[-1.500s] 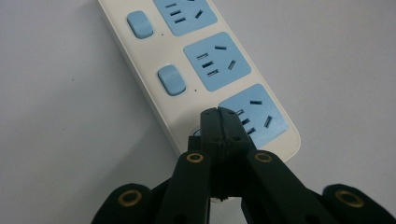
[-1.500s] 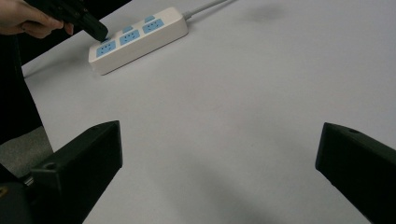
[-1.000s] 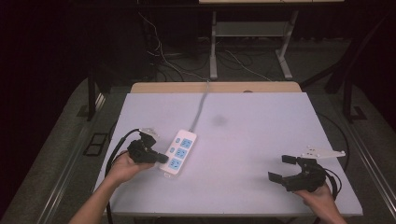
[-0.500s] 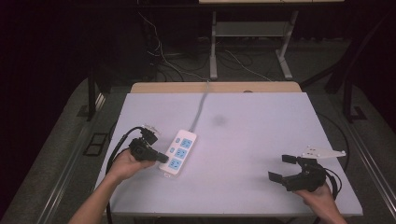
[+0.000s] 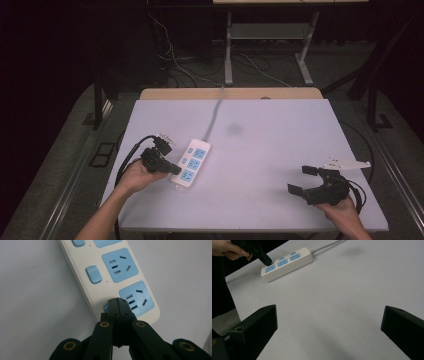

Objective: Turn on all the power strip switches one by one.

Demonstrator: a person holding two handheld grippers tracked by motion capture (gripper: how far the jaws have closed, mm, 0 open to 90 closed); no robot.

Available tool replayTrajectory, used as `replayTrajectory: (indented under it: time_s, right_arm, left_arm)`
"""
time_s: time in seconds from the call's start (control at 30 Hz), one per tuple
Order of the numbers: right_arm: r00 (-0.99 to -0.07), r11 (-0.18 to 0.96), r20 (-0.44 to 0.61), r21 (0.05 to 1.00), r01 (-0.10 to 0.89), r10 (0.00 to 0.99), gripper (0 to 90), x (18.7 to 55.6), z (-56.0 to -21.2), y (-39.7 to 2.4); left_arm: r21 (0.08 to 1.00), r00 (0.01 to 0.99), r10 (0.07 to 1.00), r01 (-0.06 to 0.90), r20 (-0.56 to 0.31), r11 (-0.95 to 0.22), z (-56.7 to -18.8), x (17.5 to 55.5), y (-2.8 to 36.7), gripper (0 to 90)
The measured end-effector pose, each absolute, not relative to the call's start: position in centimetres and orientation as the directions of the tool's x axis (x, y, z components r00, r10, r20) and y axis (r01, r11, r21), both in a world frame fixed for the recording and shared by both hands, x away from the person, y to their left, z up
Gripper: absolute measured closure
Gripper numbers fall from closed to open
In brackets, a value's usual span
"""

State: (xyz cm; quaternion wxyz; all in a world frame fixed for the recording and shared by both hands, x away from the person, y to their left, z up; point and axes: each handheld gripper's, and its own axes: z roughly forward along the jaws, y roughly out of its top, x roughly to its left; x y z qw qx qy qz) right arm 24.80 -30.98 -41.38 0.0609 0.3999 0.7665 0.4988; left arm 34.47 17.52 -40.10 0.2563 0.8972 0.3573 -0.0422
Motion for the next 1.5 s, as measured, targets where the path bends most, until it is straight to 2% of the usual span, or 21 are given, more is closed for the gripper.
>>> replayTrajectory:
  time_s: [0.23, 0.6, 1.13, 1.33, 1.5]
  right_arm:
    - [-0.671, 0.179, 0.307, 0.814, 0.553, 0.675, 0.6, 24.8, -41.4, -31.0]
    - [-0.666, 0.172, 0.31, 0.815, 0.554, 0.678, 0.6, 24.9, -41.4, -31.2]
    - [-0.667, 0.169, 0.31, 0.817, 0.552, 0.677, 0.6, 24.9, -41.4, -31.3]
    - [-0.669, 0.171, 0.31, 0.816, 0.552, 0.676, 0.6, 24.9, -41.4, -31.2]
    - [-0.668, 0.172, 0.308, 0.817, 0.551, 0.677, 0.6, 24.9, -41.5, -31.3]
  left_arm:
    - [0.461, 0.728, 0.652, 0.663, -0.212, -0.591, -39.8, 34.3, 17.5, 89.8]
    - [0.524, 0.701, 0.678, 0.671, -0.22, -0.525, -38.1, 35.0, 17.5, 89.4]
    - [0.531, 0.716, 0.669, 0.652, -0.199, -0.54, -37.7, 36.2, 16.9, 89.6]
    - [0.561, 0.744, 0.64, 0.618, -0.192, -0.551, -38.0, 36.6, 16.9, 89.6]
    - [0.542, 0.749, 0.635, 0.619, -0.19, -0.569, -38.5, 36.8, 16.7, 89.5]
